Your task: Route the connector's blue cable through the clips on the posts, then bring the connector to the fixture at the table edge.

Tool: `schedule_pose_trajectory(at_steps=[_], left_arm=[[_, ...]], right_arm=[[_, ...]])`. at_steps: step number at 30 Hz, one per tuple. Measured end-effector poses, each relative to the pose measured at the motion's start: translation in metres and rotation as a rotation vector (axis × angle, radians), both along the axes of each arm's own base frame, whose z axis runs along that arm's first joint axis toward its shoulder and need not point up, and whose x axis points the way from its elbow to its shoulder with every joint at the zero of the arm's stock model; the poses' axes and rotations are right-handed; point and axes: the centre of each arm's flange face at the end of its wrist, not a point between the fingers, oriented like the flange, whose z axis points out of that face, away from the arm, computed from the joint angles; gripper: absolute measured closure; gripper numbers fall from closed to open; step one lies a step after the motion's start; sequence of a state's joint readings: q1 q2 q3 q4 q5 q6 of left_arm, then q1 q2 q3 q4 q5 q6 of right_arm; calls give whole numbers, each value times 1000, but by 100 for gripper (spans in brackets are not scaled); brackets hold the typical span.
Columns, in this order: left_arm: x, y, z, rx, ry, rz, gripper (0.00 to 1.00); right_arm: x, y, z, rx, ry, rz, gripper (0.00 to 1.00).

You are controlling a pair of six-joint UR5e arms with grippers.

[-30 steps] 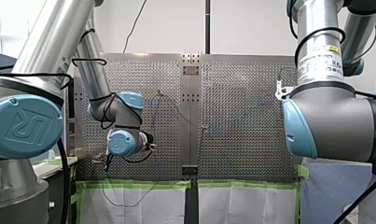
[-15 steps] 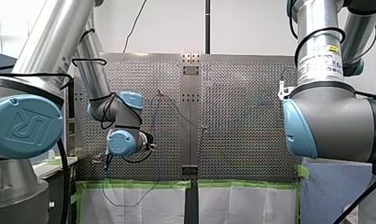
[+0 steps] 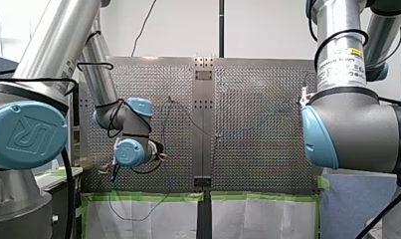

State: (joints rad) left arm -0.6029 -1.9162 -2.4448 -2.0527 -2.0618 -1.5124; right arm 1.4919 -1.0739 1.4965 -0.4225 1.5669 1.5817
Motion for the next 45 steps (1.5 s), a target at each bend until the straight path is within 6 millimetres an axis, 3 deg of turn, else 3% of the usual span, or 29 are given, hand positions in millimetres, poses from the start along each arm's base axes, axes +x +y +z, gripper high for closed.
schedule_pose_trajectory(at_steps=[11,26,45], left_arm=[[0,0,0,0,0,1,0],[0,0,0,1,2,1,0],[0,1,0,2,3,3,0]], right_arm=[[-8,5,-3,36,0,-96,1],[-5,21,-13,53,3,-148,1],[27,63,-32,51,10,-101,1]])
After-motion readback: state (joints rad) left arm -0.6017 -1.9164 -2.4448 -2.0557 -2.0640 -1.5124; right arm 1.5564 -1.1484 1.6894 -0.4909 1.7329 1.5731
